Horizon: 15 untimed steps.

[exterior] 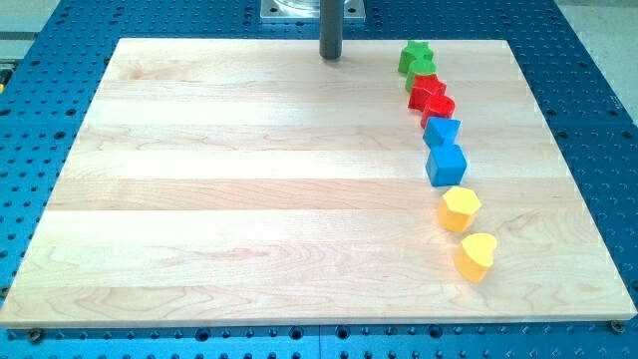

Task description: Move the green star to the top left of the board

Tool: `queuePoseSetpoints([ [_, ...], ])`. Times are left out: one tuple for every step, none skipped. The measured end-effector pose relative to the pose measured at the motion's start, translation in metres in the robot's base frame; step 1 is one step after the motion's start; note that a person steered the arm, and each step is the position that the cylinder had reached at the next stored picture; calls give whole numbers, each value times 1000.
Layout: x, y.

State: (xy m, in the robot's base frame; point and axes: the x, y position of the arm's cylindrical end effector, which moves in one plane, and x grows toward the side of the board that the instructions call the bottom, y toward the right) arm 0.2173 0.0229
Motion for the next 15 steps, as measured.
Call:
queuePoseSetpoints([
  [2,-3],
  [2,-3],
  [2,-3],
  [-25,-1],
  [-24,16],
  [-26,72],
  [-20,167],
  [24,204],
  [48,204],
  [48,204],
  [48,200],
  [45,187],
  [41,166],
  [37,135],
  [37,91],
])
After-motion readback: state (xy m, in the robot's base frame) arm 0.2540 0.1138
